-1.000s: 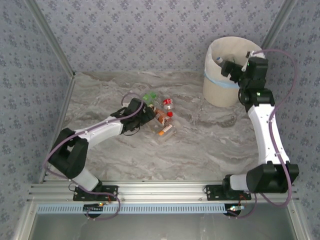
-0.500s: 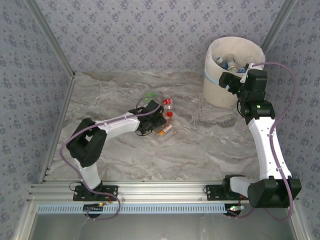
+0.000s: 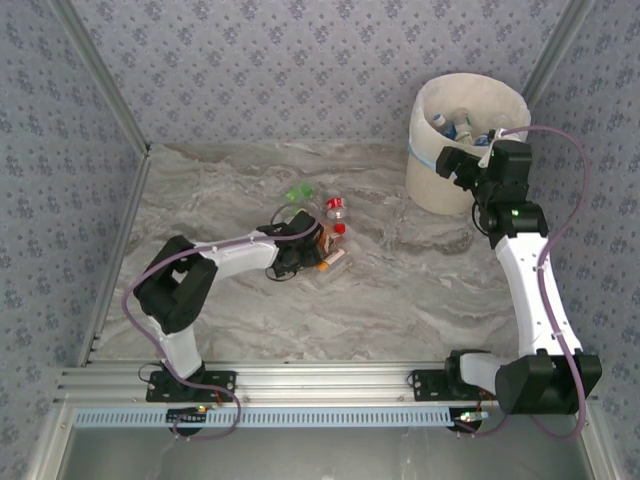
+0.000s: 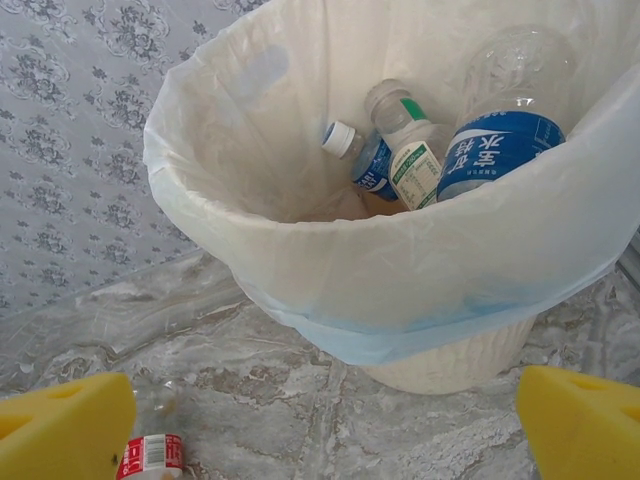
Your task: Put the plastic bottles in the bin
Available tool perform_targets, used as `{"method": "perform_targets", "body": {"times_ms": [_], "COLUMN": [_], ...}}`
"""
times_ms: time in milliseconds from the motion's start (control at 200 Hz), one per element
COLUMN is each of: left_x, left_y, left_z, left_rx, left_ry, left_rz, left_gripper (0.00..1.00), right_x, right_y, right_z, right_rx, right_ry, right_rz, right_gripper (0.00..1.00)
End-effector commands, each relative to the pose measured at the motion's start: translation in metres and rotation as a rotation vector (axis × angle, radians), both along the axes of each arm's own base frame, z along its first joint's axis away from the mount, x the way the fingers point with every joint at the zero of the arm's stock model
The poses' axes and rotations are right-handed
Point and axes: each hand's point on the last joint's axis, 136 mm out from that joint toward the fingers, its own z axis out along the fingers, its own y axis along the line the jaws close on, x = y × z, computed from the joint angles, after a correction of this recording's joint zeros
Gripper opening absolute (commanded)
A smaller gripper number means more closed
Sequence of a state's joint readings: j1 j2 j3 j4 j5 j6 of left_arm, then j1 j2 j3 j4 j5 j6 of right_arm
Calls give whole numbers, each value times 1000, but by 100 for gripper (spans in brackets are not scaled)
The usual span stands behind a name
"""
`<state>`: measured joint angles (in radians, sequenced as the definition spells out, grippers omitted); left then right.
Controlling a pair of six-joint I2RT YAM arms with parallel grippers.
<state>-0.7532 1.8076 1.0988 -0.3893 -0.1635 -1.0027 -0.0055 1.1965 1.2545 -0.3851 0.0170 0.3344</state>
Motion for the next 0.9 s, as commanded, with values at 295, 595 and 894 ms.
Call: {"method": "perform_targets", "body": {"times_ms": [295, 595, 894], "left_x": [6, 5, -2], "left_y": [7, 12, 1], "left_z": [23, 69, 149], "left_rx": [46, 28, -154], "left_ry": [-100, -267, -520], "left_rz": [-90, -216, -412], "left_gripper": [55, 29, 9], "right_x": [-1, -12, -26], "right_y": [14, 55, 110], "right_z": [-15, -28, -17], "right_rx": [39, 90, 198], "right_ry": [40, 87, 23], "right_rz": [41, 220, 381], "right_gripper": [100, 100, 100]}}
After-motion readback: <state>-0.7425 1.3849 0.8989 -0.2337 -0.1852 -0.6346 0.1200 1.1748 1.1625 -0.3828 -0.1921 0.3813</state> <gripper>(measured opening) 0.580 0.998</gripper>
